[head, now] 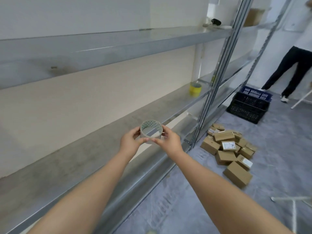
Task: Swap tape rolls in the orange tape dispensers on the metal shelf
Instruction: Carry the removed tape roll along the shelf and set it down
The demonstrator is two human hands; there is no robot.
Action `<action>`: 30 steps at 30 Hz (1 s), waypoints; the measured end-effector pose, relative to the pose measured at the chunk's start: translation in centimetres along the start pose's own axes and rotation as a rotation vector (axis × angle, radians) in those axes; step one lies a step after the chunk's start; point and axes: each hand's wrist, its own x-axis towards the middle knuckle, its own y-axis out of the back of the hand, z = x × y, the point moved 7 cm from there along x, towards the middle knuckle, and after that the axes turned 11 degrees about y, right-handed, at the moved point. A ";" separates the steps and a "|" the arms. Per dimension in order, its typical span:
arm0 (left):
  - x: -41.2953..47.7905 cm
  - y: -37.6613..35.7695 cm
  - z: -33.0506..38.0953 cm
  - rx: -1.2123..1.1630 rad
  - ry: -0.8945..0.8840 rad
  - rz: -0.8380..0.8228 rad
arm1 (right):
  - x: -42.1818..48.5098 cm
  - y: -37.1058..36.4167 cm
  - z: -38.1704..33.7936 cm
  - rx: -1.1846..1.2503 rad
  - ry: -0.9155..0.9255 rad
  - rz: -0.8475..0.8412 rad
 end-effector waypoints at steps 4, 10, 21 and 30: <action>1.4 -4.2 0.9 -0.007 -0.026 -0.075 | 0.6 3.8 2.0 0.002 -0.041 0.061; 5.0 -9.0 2.4 -0.024 -0.035 -0.124 | 3.2 8.2 4.1 -0.055 -0.035 0.115; 15.1 -16.7 5.4 -0.034 -0.070 -0.136 | 12.2 14.5 7.7 -0.102 -0.020 0.133; 21.6 -21.2 6.4 0.029 -0.041 -0.135 | 18.1 17.7 12.3 -0.071 -0.057 0.191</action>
